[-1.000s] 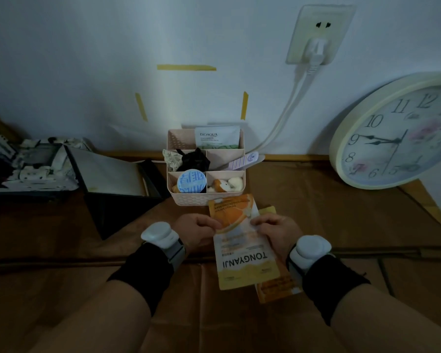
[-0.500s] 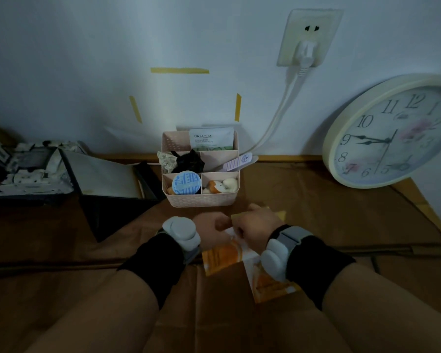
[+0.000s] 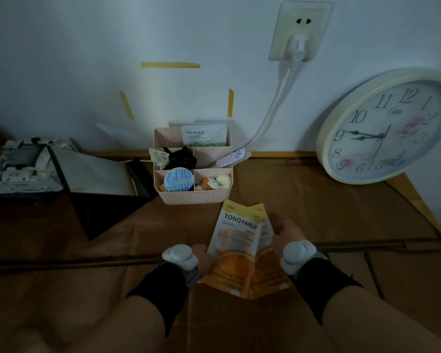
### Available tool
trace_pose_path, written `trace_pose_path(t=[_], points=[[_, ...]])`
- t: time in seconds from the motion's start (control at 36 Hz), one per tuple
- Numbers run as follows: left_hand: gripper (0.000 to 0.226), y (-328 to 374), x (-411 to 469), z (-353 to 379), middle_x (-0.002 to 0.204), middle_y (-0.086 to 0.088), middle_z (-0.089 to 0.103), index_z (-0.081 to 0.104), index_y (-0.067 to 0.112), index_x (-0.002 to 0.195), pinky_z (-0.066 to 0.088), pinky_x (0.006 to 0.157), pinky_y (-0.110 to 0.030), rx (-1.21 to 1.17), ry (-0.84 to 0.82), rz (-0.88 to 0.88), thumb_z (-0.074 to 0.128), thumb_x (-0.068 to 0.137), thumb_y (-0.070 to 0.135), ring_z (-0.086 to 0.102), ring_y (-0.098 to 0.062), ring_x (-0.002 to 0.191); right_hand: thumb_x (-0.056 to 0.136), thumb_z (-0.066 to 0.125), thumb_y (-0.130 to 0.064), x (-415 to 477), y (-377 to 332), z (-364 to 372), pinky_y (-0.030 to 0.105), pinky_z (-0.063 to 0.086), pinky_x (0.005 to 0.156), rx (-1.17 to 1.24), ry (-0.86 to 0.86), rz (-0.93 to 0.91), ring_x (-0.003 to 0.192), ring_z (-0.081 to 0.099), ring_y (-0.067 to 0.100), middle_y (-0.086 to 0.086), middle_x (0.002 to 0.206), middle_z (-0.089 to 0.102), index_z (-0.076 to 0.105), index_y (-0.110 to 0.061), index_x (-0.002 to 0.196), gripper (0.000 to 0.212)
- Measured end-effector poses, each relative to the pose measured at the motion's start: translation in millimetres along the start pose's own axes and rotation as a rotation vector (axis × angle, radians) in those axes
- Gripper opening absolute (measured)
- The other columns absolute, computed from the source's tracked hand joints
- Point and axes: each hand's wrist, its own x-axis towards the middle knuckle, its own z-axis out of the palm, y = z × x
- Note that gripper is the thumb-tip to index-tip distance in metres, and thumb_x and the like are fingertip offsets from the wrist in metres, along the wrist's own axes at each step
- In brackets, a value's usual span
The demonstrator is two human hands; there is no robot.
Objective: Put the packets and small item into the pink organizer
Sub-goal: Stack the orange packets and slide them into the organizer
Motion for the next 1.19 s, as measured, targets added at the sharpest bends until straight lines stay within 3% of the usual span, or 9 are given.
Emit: trace_pose_path(t=[0.17, 0.22, 0.28, 0.33, 0.39, 0.72, 0.89, 1.03, 1.19], points=[[0.031, 12.3, 2.2, 5.2, 0.087, -0.015, 0.065, 0.065, 0.011, 0.078, 0.055, 0.081, -0.039, 0.073, -0.098, -0.035, 0.055, 0.090, 0.037, 0.058, -0.024, 0.071, 0.092, 0.048, 0.002, -1.0, 4.0, 2.1, 0.021, 0.046, 0.084, 0.285, -0.089, -0.045, 0.072, 0.052, 0.019, -0.001, 0.072, 0.048, 0.060, 0.003, 0.103, 0.017], [0.043, 19.5, -0.9, 5.8, 0.089, -0.024, 0.065, 0.069, 0.000, 0.093, 0.047, 0.070, -0.032, 0.152, -0.119, -0.010, 0.051, 0.091, 0.040, 0.055, -0.022, 0.063, 0.085, 0.061, -0.001, -3.7, 3.8, 7.0, 0.031, 0.049, 0.085, 0.410, -0.136, -0.076, 0.090, 0.054, 0.028, 0.009, 0.091, 0.060, 0.056, 0.007, 0.116, 0.032], [0.050, 24.4, -2.8, 6.8, 0.110, -0.024, 0.068, 0.067, 0.000, 0.106, 0.048, 0.076, -0.032, 0.225, -0.131, 0.026, 0.048, 0.091, 0.044, 0.066, -0.031, 0.084, 0.079, 0.071, -0.008, 9.6, 13.8, 20.4, 0.043, 0.051, 0.088, 0.544, -0.213, -0.062, 0.104, 0.054, 0.039, 0.024, 0.124, 0.054, 0.045, 0.010, 0.126, 0.057], [0.047, 26.6, -4.0, 6.4, 0.119, -0.014, 0.067, 0.065, 0.009, 0.112, 0.049, 0.089, -0.034, 0.270, -0.144, 0.072, 0.045, 0.091, 0.047, 0.064, -0.030, 0.106, 0.090, 0.055, -0.002, 11.3, 13.3, 23.0, 0.050, 0.050, 0.096, 0.456, -0.206, -0.105, 0.096, 0.056, 0.044, 0.033, 0.134, 0.046, 0.043, 0.015, 0.127, 0.042], [0.042, 28.0, -5.8, 5.9, 0.122, -0.008, 0.065, 0.060, 0.013, 0.117, 0.046, 0.089, -0.031, 0.266, -0.128, 0.119, 0.045, 0.093, 0.043, 0.061, -0.028, 0.111, 0.092, 0.054, -0.008, -7.4, 0.2, 12.0, 0.040, 0.052, 0.094, 0.524, -0.293, 0.029, 0.100, 0.060, 0.037, 0.025, 0.127, 0.057, 0.055, 0.009, 0.120, 0.033], [0.030, 32.3, -18.5, -27.1, 0.119, -0.010, 0.068, 0.063, 0.012, 0.116, 0.052, 0.093, -0.036, -0.026, 0.165, 0.272, 0.060, 0.087, 0.014, 0.063, -0.028, 0.107, 0.088, 0.060, -0.020, -30.0, -21.6, -14.2, 0.017, 0.046, 0.055, 0.353, -0.099, -0.209, 0.064, 0.059, 0.008, 0.003, 0.088, 0.067, 0.069, -0.011, 0.101, 0.018], [0.038, 46.0, -37.6, -50.8, 0.124, -0.010, 0.065, 0.060, 0.011, 0.123, 0.040, 0.085, -0.023, -0.065, 0.337, 0.399, 0.058, 0.085, 0.004, 0.058, -0.027, 0.115, 0.090, 0.055, -0.032, -46.9, -51.7, -31.4, 0.037, 0.058, 0.078, 0.293, 0.030, -0.395, 0.084, 0.069, 0.019, 0.001, 0.091, 0.074, 0.069, -0.024, 0.091, 0.016], [0.012, 49.2, -45.6, -62.3, 0.081, -0.003, 0.062, 0.067, 0.014, 0.088, 0.036, 0.072, -0.023, 0.016, 0.361, 0.395, 0.056, 0.089, 0.014, 0.056, -0.021, 0.088, 0.090, 0.053, -0.029, -53.8, -66.6, -36.2, 0.029, 0.049, 0.079, 0.147, 0.131, -0.439, 0.096, 0.064, 0.023, 0.004, 0.105, 0.070, 0.060, -0.020, 0.109, 0.022], [0.025, 47.0, -47.1, -62.1, 0.116, -0.009, 0.069, 0.066, 0.012, 0.111, 0.035, 0.081, -0.019, 0.006, 0.383, 0.395, 0.054, 0.090, 0.017, 0.060, -0.025, 0.111, 0.093, 0.046, -0.023, -51.4, -66.3, -32.2, 0.036, 0.049, 0.094, 0.045, 0.110, -0.403, 0.109, 0.059, 0.028, 0.010, 0.118, 0.065, 0.055, -0.015, 0.116, 0.026]])
